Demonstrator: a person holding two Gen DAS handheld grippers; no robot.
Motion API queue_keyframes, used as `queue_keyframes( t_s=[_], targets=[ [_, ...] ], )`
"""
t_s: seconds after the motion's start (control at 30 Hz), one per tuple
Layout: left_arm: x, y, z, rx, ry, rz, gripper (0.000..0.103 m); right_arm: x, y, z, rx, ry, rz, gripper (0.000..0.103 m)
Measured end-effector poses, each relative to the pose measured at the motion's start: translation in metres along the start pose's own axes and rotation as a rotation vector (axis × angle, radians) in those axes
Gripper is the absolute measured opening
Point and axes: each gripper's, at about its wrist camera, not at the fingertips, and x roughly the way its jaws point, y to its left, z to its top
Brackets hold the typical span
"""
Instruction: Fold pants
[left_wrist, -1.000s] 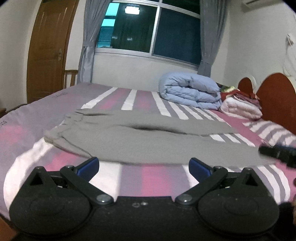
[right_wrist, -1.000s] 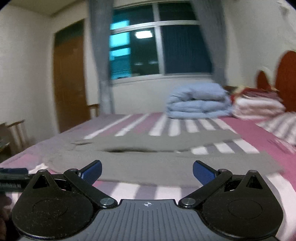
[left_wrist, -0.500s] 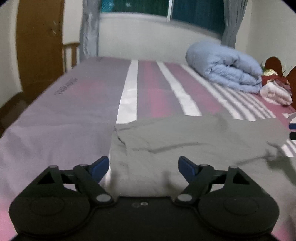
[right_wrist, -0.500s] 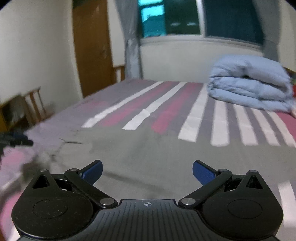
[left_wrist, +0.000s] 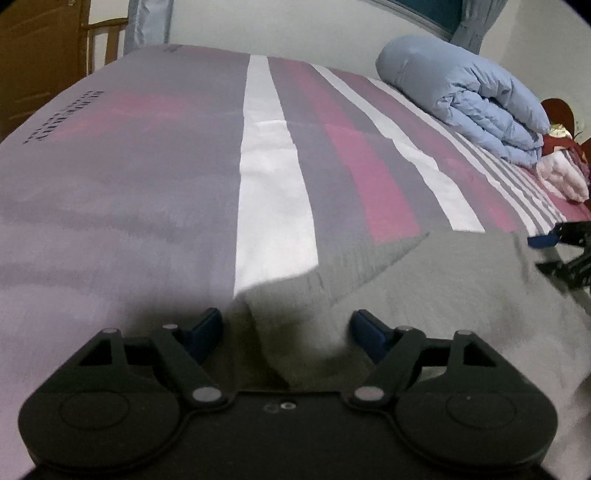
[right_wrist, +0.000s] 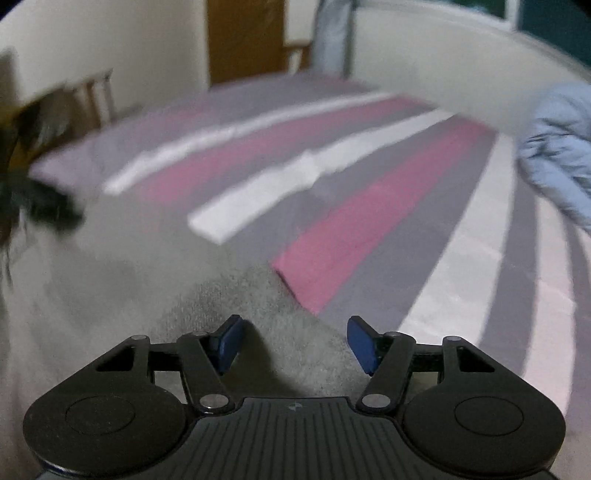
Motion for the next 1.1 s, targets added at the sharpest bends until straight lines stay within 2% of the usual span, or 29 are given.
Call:
queue_keyframes(
  t_s=[0.07, 0.1, 0.13, 0.17, 0.2, 0.23, 0.3, 0.37, 0.5, 0.67, 0.83, 0.97, 1.0, 1.1],
  targets=[
    [0.004, 0.004, 0.007, -0.007, -0.004, -0.013, 0.068, 0.001, 0.000, -0.002, -0.005, 0.003, 0.014, 0.063],
    [0.006, 0.004, 0.010, -0.005, -0.005, -0.019, 0.056, 0.002, -0.001, -0.002, -0.006, 0.006, 0.022, 0.063],
    [0.006, 0.004, 0.012, -0.001, -0.015, -0.029, 0.041, 0.003, -0.003, -0.001, -0.012, 0.009, 0.039, 0.053],
    [0.005, 0.005, 0.014, -0.012, -0.025, -0.029, 0.035, 0.002, -0.005, -0.001, -0.013, 0.012, 0.046, 0.037],
    [0.003, 0.004, 0.015, -0.019, -0.037, -0.041, 0.024, 0.002, -0.006, 0.001, -0.011, 0.017, 0.039, 0.026],
    [0.001, 0.000, 0.015, -0.007, -0.052, -0.037, 0.019, 0.000, -0.007, 0.001, -0.009, 0.021, 0.037, 0.013],
    [-0.010, -0.011, 0.014, 0.049, -0.099, -0.017, 0.016, -0.006, -0.003, 0.002, -0.030, 0.022, 0.025, 0.009],
    [-0.027, -0.013, 0.012, 0.046, -0.161, -0.027, 0.015, -0.021, 0.009, 0.004, -0.062, 0.001, -0.005, 0.008],
    [-0.072, -0.019, 0.005, 0.059, -0.280, -0.083, 0.014, -0.070, 0.023, 0.004, -0.064, -0.098, -0.023, 0.007],
    [-0.144, -0.028, -0.030, 0.058, -0.417, -0.176, 0.014, -0.151, 0.068, -0.020, -0.157, -0.194, -0.056, 0.007],
    [-0.188, -0.051, -0.079, 0.072, -0.418, -0.208, 0.014, -0.216, 0.135, -0.085, -0.239, -0.212, -0.073, 0.003],
    [-0.198, -0.068, -0.132, 0.066, -0.358, -0.175, 0.015, -0.227, 0.184, -0.151, -0.190, -0.173, -0.072, 0.004],
    [-0.199, -0.068, -0.143, 0.047, -0.336, -0.145, 0.018, -0.226, 0.193, -0.166, -0.155, -0.162, -0.074, 0.004],
    [-0.201, -0.067, -0.178, -0.075, -0.272, -0.061, 0.040, -0.237, 0.212, -0.203, 0.026, -0.221, -0.102, 0.004]
  ],
)
